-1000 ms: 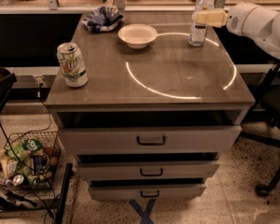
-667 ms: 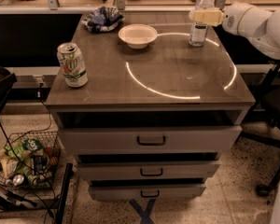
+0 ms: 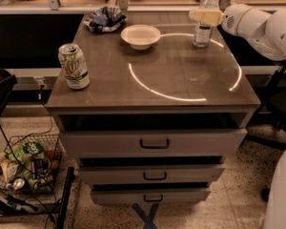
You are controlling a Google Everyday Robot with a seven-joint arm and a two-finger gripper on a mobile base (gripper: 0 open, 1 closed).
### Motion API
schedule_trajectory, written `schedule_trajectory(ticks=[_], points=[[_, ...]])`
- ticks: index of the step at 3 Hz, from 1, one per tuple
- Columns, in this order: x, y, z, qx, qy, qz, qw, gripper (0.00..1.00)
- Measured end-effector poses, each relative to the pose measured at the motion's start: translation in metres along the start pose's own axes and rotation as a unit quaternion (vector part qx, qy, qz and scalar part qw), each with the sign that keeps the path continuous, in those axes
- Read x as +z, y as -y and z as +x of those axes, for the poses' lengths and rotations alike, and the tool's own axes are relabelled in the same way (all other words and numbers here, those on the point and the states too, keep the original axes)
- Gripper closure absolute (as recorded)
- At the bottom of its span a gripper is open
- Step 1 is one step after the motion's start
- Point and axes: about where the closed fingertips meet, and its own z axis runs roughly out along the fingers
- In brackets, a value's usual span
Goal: Move blue plastic bottle near 7up can
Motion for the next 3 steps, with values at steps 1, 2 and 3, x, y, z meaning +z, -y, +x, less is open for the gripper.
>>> schedule_trajectory(ticks=[1,2,3], points=[[0.0099,-0.0004,0.0094,0.008,-0.008,-0.005,0.9999,0.00],[0.0145,-0.0017,0.0111,0.006,-0.013,-0.009,0.9999,0.00],[0.0177,-0.0034,0.0113,-0.002,-0.015,-0.013,0.9998,0.18]])
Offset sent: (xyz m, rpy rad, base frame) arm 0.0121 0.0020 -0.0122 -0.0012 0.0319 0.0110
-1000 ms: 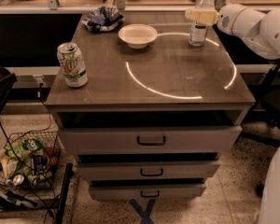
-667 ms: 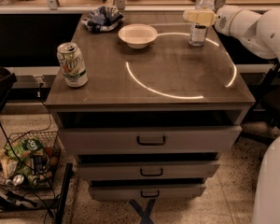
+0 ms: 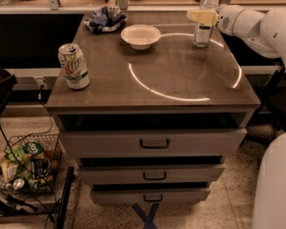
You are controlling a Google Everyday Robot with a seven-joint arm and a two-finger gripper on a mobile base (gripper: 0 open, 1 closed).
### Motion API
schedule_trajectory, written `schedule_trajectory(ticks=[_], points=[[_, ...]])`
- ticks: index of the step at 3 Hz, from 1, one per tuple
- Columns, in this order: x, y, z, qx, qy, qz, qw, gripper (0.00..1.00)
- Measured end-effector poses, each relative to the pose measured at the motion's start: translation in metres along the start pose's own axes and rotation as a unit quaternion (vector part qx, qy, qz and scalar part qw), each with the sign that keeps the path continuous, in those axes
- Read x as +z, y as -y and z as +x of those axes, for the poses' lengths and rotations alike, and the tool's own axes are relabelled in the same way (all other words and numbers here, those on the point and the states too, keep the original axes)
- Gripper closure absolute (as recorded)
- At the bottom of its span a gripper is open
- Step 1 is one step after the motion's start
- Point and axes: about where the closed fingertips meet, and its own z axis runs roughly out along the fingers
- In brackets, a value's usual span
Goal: Move blue plastic bottle near 7up can
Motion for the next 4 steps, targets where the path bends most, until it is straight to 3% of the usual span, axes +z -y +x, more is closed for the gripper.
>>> schedule_trajectory(ticks=[3,4], points=[[0.0077,-0.0068,0.0031,0.002,-0.001,-0.006,1.0000,0.88],[0.0099,-0.0088,0.0040,0.002,-0.002,-0.008,1.0000,1.00]])
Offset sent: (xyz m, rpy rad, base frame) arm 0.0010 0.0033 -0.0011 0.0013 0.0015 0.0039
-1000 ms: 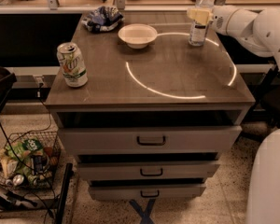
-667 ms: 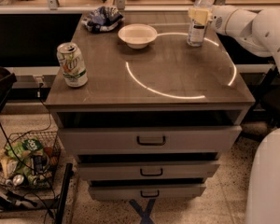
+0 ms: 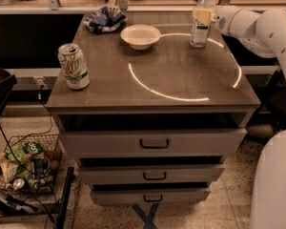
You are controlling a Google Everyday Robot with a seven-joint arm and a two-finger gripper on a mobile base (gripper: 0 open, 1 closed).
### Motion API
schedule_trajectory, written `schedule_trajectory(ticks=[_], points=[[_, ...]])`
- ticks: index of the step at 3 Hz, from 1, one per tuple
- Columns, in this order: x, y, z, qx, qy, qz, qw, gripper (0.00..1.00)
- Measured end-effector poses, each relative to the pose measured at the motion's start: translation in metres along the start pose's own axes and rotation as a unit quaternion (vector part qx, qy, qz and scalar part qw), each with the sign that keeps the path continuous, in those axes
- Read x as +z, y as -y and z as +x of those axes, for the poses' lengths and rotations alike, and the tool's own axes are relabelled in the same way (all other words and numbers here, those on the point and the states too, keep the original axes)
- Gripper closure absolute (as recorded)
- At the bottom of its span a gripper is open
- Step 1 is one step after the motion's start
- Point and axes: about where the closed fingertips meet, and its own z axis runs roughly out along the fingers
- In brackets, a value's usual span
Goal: Move blue plastic bottle near 7up can
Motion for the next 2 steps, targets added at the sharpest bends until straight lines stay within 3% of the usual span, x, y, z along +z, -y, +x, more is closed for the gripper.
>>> schedule_trajectory(ticks=[1,2], points=[[0.000,0.000,0.000,0.000,0.000,0.000,1.0000,1.00],[-0.005,-0.012,-0.021,-0.003,0.006,-0.009,0.9999,1.00]])
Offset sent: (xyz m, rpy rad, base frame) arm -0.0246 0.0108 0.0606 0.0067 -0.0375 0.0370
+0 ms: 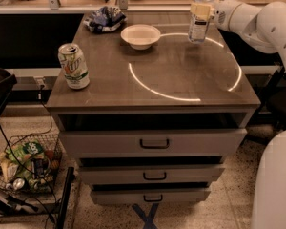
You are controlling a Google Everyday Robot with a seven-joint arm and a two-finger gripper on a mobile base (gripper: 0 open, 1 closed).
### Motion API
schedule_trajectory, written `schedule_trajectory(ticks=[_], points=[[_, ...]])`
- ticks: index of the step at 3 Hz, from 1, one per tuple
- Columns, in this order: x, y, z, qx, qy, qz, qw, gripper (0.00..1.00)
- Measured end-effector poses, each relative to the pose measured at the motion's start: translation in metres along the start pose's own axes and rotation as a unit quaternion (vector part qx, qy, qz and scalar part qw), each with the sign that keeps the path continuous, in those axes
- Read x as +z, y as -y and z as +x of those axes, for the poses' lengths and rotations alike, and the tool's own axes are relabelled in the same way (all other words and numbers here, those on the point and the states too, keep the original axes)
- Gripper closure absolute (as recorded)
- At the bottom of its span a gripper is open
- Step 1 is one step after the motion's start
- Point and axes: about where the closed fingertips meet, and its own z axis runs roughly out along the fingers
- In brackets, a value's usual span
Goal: Move blue plastic bottle near 7up can
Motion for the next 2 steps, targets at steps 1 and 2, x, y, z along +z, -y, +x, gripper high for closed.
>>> schedule_trajectory(ticks=[1,2], points=[[-0.008,-0.027,-0.031,-0.003,0.003,-0.020,0.9998,1.00],[-0.024,-0.059,-0.053,-0.007,0.006,-0.040,0.9991,1.00]])
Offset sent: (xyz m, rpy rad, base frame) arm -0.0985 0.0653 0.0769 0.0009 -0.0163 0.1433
